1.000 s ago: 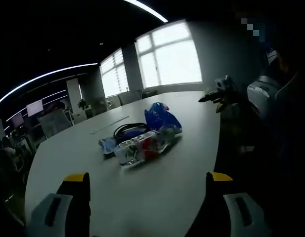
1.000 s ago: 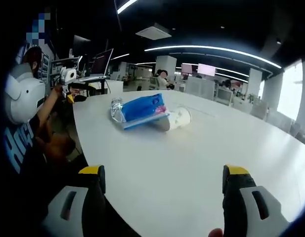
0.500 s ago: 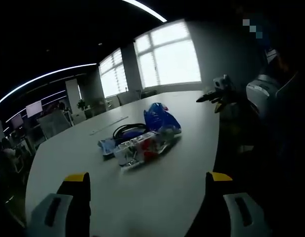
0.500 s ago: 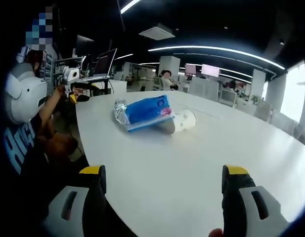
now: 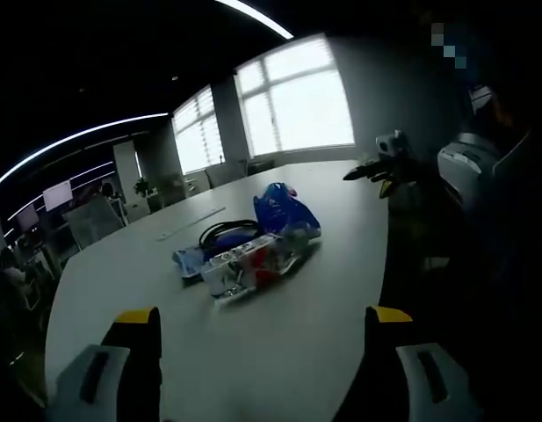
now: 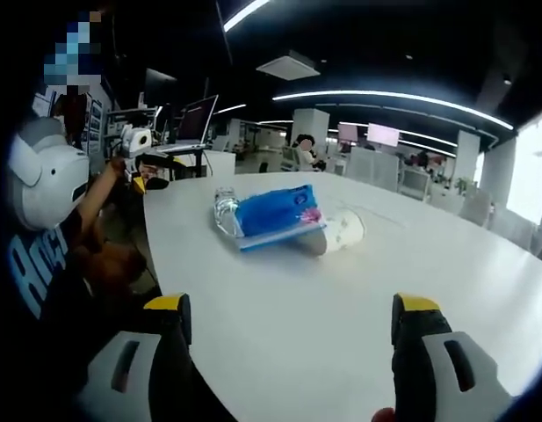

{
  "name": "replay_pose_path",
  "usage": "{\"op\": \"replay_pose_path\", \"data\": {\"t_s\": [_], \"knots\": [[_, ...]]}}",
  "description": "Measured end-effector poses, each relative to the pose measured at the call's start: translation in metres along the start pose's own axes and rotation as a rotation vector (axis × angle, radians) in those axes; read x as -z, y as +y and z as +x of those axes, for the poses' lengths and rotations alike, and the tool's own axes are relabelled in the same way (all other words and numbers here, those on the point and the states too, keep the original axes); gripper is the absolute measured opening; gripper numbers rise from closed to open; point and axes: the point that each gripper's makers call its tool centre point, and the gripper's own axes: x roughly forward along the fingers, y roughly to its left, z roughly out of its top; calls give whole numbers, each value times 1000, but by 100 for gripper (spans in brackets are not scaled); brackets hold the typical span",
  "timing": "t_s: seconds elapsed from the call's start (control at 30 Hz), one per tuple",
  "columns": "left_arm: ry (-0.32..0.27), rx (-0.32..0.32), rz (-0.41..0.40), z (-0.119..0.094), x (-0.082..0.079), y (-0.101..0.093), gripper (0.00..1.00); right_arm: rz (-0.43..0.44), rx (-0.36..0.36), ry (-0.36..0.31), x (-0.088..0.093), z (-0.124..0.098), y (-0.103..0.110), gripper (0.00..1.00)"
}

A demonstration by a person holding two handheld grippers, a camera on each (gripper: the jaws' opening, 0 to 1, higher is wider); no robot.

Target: Arrange the tabletop items into an orderly group along one side of the table until the central work area is clear of visible clutter.

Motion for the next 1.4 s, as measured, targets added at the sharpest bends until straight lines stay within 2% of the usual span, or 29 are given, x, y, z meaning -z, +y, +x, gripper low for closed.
{"op": "replay_pose_path", "data": {"t_s": [0.27, 1.07, 1.4], "knots": [[7, 0, -7, 1, 3, 1, 95, -2, -20, -48, -12, 8, 8, 87], [3, 23, -22, 11, 8, 0, 94, -17, -114, -41, -15, 34, 40, 83], [-8, 32, -26, 16, 7, -1, 93, -31, -155, -57, -22, 42, 55, 80]]}}
